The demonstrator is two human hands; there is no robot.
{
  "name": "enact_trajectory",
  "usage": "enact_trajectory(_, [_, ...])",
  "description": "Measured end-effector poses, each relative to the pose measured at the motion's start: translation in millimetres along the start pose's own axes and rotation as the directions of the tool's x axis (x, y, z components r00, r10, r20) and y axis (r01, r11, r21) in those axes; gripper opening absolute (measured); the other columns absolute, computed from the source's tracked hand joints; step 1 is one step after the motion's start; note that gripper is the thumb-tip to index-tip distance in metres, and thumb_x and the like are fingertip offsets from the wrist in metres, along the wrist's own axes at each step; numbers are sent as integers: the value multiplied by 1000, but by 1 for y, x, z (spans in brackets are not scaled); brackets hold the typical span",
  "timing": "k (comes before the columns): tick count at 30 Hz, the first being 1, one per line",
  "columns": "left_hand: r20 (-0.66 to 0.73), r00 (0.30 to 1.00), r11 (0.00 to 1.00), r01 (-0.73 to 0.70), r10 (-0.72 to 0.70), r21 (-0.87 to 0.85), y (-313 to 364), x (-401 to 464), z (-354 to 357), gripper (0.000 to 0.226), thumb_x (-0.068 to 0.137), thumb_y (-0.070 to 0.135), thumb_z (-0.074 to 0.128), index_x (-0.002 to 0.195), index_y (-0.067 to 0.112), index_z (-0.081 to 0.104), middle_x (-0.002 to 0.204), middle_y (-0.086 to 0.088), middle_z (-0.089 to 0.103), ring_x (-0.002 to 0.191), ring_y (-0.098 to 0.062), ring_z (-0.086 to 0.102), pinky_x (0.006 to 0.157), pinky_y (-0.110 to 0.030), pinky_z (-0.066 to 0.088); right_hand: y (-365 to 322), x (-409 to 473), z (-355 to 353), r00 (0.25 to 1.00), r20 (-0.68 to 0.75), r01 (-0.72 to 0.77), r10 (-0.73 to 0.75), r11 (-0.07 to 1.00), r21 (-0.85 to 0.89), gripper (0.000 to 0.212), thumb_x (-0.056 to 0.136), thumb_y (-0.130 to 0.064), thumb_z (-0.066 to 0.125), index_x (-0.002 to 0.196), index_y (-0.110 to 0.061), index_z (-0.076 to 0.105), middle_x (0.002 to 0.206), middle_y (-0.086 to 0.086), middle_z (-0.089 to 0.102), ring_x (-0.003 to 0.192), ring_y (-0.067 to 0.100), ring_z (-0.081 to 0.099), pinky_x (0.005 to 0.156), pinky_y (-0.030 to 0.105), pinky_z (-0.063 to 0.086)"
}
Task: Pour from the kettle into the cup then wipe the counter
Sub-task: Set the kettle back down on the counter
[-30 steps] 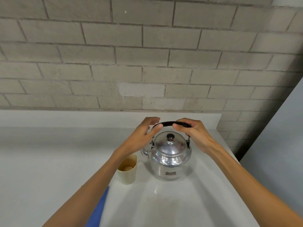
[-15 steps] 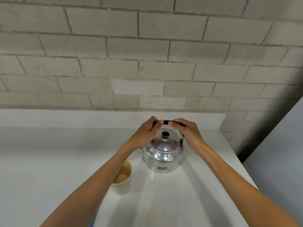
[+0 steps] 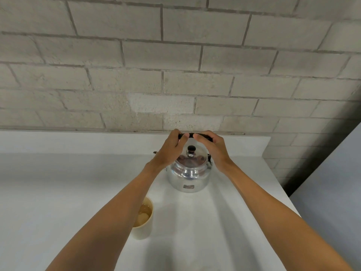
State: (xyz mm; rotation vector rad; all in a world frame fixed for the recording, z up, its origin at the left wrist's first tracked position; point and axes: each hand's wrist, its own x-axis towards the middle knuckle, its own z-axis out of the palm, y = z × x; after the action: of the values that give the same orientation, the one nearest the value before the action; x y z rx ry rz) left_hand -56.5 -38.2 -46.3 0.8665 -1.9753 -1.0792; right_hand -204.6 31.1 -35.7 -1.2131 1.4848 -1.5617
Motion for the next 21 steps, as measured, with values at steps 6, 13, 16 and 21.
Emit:
enact_trajectory(6, [9, 1000, 1000, 1, -1, 6, 2, -2, -2, 24, 97, 37, 42, 76, 26, 40, 74, 7, 40, 65, -6, 39, 65, -21, 34, -4, -2, -3, 999, 33, 1, 1, 996, -88, 23, 80, -33, 72, 93, -14, 72, 96, 10, 70, 91, 14, 64, 90, 34, 49])
enact_trajectory(13, [90, 993, 986, 58, -73, 159, 8, -18, -10, 57, 92, 50, 43, 139, 19, 32, 139, -6, 38, 131, -23, 36, 110, -42, 32, -15, -27, -9, 1000, 0, 19, -20, 938, -346, 65, 83, -45, 67, 141, -31, 39, 147, -5, 28, 138, 11, 19, 105, 24, 20])
enact_trajectory(16, [36, 996, 984, 74, -81, 164, 16, -34, -17, 62, 89, 51, 50, 142, 24, 29, 146, 0, 34, 134, -19, 32, 111, -41, 31, -30, -45, -12, 998, -7, 54, -59, 946, -319, 68, 84, -43, 67, 142, -31, 36, 150, -6, 27, 138, 11, 24, 106, 26, 23])
enact_trajectory(21, [-83, 996, 986, 47, -34, 160, 42, -75, -32, 52, 86, 36, 63, 132, 25, 44, 139, 1, 45, 127, -19, 41, 103, -34, 37, -63, -82, -8, 992, 25, 125, -122, 969, -213, 51, 85, -30, 69, 132, -24, 49, 132, -8, 51, 118, 7, 48, 94, 12, 38])
